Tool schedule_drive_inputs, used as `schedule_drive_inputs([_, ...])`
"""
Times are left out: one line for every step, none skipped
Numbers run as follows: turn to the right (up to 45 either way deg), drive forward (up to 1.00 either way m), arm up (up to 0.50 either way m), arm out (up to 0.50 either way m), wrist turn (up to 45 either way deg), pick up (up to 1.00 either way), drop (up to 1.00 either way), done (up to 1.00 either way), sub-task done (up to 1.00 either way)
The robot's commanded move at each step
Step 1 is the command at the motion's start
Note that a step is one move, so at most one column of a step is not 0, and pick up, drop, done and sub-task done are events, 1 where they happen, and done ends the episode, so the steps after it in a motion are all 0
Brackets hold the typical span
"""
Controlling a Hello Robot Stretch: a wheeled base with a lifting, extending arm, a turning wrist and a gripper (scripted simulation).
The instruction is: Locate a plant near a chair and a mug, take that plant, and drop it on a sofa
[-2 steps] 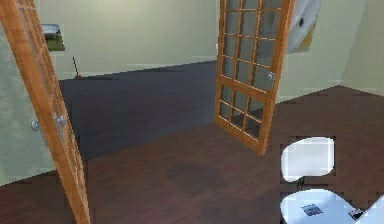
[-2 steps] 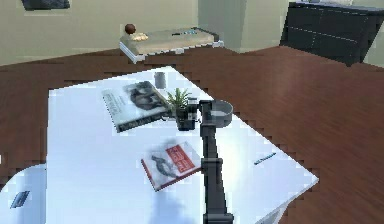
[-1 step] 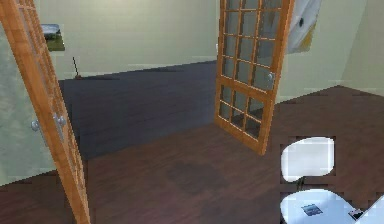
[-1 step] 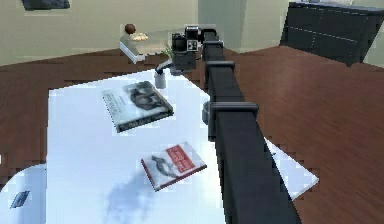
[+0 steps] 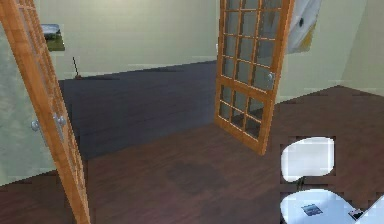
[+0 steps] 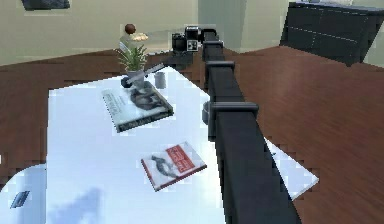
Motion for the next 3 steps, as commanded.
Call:
schedule_drive_inputs([0.0,0.0,0.0,0.0,-45.0,0.0,0.0,0.0,0.0])
schedule_drive_inputs([0.0,0.0,0.0,0.0,-24.0,0.0,0.0,0.0,0.0])
schedule_drive_inputs([0.0,0.0,0.0,-0.48,0.0,0.0,0.0,0.0,0.0])
